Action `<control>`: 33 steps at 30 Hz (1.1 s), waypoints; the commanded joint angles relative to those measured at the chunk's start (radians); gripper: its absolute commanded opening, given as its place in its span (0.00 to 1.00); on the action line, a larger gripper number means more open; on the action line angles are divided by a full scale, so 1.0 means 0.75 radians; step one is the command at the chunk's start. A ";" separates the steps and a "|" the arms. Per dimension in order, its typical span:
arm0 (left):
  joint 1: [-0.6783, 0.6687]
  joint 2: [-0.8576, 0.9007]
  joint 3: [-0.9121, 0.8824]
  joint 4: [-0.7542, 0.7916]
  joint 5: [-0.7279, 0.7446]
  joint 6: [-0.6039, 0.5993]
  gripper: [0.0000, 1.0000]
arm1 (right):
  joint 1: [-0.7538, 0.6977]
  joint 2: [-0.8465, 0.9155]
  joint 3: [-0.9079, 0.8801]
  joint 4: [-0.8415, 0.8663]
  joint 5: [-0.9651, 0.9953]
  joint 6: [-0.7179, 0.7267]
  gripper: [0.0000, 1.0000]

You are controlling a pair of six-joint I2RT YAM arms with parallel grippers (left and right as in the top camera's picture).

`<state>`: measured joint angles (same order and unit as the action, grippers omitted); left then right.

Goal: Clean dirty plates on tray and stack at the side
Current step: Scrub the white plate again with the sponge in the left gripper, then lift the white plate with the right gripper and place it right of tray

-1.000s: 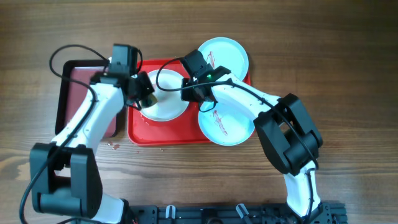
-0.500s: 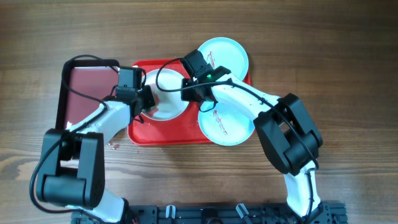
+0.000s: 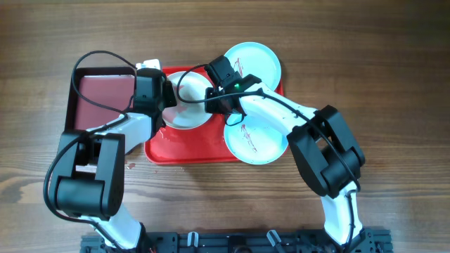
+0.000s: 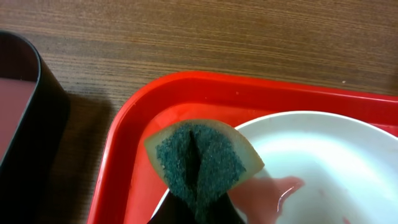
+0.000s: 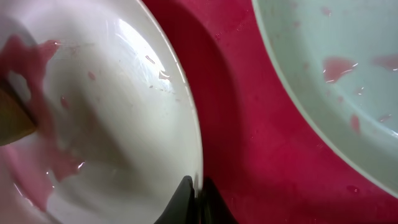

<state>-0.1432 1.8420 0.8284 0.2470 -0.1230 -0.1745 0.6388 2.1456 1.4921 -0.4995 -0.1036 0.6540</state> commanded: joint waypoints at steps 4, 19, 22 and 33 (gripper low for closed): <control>-0.030 0.027 -0.010 -0.043 0.091 0.258 0.04 | 0.022 0.034 -0.027 0.002 -0.001 -0.035 0.04; -0.029 0.026 -0.010 -0.395 -0.083 -0.429 0.04 | 0.022 0.034 -0.027 0.008 -0.027 -0.036 0.04; -0.030 0.012 -0.009 -0.577 0.191 -0.478 0.04 | 0.022 0.034 -0.027 0.012 -0.049 -0.060 0.04; 0.313 -0.508 0.325 -1.097 0.708 -0.372 0.04 | 0.021 0.034 -0.027 -0.013 -0.103 -0.170 0.04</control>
<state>-0.0086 1.5902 1.0161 -0.5472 0.3191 -0.5095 0.6537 2.1460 1.4857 -0.5014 -0.1478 0.5743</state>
